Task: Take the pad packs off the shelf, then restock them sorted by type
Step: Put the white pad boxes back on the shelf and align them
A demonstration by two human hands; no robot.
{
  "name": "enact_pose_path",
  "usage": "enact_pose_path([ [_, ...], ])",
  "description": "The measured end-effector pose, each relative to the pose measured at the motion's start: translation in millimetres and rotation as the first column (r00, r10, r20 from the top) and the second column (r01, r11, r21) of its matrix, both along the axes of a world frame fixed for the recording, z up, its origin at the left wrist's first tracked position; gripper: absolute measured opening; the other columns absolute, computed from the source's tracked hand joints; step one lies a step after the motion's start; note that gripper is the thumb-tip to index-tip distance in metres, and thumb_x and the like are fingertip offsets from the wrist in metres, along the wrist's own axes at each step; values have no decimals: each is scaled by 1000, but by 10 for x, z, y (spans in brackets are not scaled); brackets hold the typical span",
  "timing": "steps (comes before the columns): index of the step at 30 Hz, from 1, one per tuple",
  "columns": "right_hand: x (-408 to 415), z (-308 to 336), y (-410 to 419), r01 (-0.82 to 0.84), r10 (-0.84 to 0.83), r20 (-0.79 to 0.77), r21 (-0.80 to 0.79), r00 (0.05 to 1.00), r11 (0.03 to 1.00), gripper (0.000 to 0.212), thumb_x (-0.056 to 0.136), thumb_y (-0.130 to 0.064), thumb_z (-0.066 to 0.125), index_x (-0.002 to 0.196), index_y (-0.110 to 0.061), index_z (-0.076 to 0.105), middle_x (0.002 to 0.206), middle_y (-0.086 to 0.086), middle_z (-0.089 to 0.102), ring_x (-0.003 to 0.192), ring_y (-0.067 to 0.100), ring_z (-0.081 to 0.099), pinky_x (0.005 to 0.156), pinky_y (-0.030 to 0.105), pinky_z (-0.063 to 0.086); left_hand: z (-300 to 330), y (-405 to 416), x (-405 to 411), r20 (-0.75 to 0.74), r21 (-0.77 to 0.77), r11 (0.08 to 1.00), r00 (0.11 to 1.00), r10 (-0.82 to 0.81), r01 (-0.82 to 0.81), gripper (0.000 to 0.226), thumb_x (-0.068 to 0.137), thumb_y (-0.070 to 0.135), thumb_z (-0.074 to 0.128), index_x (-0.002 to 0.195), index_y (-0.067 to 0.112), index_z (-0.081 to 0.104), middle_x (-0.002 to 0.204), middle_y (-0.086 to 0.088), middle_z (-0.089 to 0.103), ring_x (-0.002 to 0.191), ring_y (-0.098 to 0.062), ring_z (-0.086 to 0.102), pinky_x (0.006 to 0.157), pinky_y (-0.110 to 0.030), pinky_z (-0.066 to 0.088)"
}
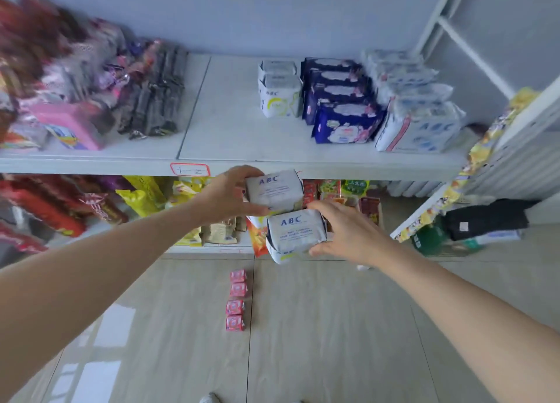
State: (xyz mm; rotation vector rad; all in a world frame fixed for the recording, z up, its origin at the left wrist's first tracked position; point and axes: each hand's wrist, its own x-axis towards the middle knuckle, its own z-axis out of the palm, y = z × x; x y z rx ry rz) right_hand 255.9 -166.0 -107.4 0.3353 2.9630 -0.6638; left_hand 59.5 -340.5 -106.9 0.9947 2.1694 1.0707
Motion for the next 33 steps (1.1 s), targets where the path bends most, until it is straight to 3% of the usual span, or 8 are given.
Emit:
enact_pose_path([
  [5,-301,448,190,-5,6,-25,28,1000,1000,80,71,-35,81,137,-21,38,135,-4,46,119,16,48,95,31,41,430,130,-196,-77,30,999,997,19,-17,70,66,30,84,127,28,52,118,7,52,108,-9,53,80,-27,53],
  [8,-584,525,320,-8,9,-29,42,1000,999,80,71,-36,81,137,-21,37,134,-4,44,118,15,47,99,36,44,501,278,-439,-111,46,998,992,52,-47,71,70,29,82,133,25,49,119,4,47,109,-9,50,83,-23,45],
  [12,-947,526,490,34,-32,-62,36,998,999,79,73,-36,79,137,-18,37,131,-4,40,115,12,46,97,32,42,501,580,-830,-98,63,995,992,79,-73,74,70,25,83,134,20,47,121,4,51,108,-9,51,86,-25,44],
  [17,-1378,511,720,73,-71,-34,63,997,995,75,74,-37,78,135,-18,39,124,-3,39,110,16,50,89,33,45,481,957,-1286,-123,64,995,989,81,-73,66,68,25,84,126,17,53,106,7,57,104,-11,54,84,-23,41],
  [20,-1567,498,826,87,-83,-30,175,996,981,74,75,-44,75,134,-18,40,123,-2,44,107,18,50,82,31,42,443,1137,-1512,-163,22,999,986,44,-41,62,69,28,83,124,18,55,104,6,59,100,-11,55,82,-23,41],
  [24,-1727,414,921,52,-47,-20,377,999,925,77,73,-59,69,133,-18,43,126,-1,48,113,19,43,94,33,38,345,1334,-1731,-154,-17,1000,988,-9,6,60,68,26,83,122,18,58,107,4,61,97,-12,56,82,-22,42],
  [30,-1846,380,1039,12,-1,-24,469,1000,883,81,73,-66,63,133,-16,43,127,1,45,118,21,38,100,35,33,161,1514,-1848,-145,-9,1000,989,3,-5,72,67,25,85,131,17,54,119,-3,44,101,-19,57,89,-24,46],
  [33,-1848,379,1064,-6,24,-32,483,999,876,87,70,-67,64,134,-13,43,129,3,43,119,23,38,102,36,34,140,1522,-1867,-108,14,999,993,38,-37,73,66,30,85,131,21,52,119,-1,46,102,-16,59,88,-26,49],
])
